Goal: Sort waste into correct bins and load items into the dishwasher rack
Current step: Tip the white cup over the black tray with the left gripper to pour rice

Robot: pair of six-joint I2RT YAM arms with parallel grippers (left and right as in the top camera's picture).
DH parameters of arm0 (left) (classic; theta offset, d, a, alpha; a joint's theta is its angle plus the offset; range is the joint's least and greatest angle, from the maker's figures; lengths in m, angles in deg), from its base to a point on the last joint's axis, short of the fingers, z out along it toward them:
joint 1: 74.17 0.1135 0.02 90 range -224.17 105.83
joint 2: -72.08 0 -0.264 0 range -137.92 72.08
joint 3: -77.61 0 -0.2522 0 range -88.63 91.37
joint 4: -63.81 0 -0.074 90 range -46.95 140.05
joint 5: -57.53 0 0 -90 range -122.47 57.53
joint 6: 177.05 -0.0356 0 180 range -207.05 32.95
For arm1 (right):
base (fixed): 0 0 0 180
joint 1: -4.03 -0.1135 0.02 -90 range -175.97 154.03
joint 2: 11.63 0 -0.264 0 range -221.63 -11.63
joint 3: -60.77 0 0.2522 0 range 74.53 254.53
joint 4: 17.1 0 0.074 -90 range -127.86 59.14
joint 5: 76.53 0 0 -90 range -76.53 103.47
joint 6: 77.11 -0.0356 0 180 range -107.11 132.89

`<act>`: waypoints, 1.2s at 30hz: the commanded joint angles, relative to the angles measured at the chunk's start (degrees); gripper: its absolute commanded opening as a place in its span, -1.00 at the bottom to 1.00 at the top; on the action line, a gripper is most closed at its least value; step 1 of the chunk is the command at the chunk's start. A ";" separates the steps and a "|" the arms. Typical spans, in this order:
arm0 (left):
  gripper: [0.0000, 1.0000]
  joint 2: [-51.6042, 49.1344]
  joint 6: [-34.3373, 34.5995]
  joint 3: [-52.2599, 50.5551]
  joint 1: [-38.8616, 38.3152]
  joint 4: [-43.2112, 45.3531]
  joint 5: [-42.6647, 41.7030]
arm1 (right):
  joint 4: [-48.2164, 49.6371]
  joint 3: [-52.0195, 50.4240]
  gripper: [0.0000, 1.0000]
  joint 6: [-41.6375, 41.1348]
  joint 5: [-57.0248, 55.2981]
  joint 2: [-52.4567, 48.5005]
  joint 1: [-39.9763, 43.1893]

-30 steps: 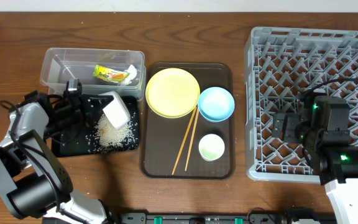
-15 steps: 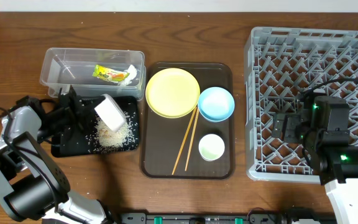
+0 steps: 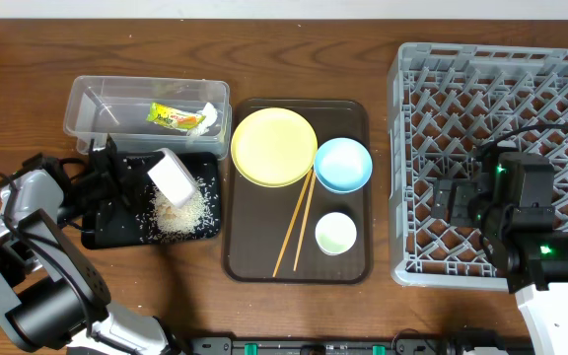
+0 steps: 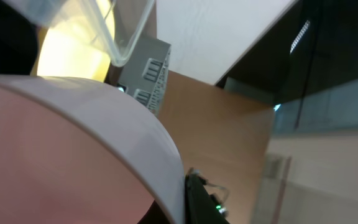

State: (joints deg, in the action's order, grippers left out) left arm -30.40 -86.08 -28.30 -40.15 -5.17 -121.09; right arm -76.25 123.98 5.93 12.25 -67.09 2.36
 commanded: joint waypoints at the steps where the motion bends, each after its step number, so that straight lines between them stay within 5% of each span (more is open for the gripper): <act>1: -0.88 0.79 -15.17 -0.33 0.31 -0.35 -1.51 | -0.09 1.01 0.98 -0.26 0.17 0.04 0.11; 7: -0.87 1.33 -24.85 -0.33 0.31 0.02 -1.51 | -0.07 1.01 0.99 -0.24 0.15 0.04 0.11; 12: -0.88 1.33 -25.31 -0.33 0.31 0.17 -1.51 | -0.07 1.01 0.99 -0.26 0.17 0.04 0.11; 14: -0.88 1.33 -21.66 -0.33 0.31 -0.02 -1.51 | -0.09 1.01 0.98 -0.26 0.17 0.04 0.11; 19: -0.88 1.33 1.60 -0.33 0.31 -2.03 -1.51 | -0.07 1.01 0.99 -0.26 0.17 0.04 0.11; 22: -0.88 1.33 6.67 -0.33 0.28 -3.67 -1.51 | -0.13 1.01 0.98 -0.26 0.17 0.04 0.11; 29: -0.88 2.78 -6.93 -0.33 -2.16 -5.95 -1.20 | -0.28 1.01 0.98 -0.26 0.17 0.04 0.11; 36: -0.88 8.81 -14.25 -0.33 -15.98 -5.70 9.07 | -0.28 1.01 0.98 -0.26 0.17 0.04 0.11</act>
State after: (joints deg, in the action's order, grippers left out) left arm -24.85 -95.50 -28.30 -50.30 -11.44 -117.13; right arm -76.44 123.98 5.93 12.25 -67.09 2.36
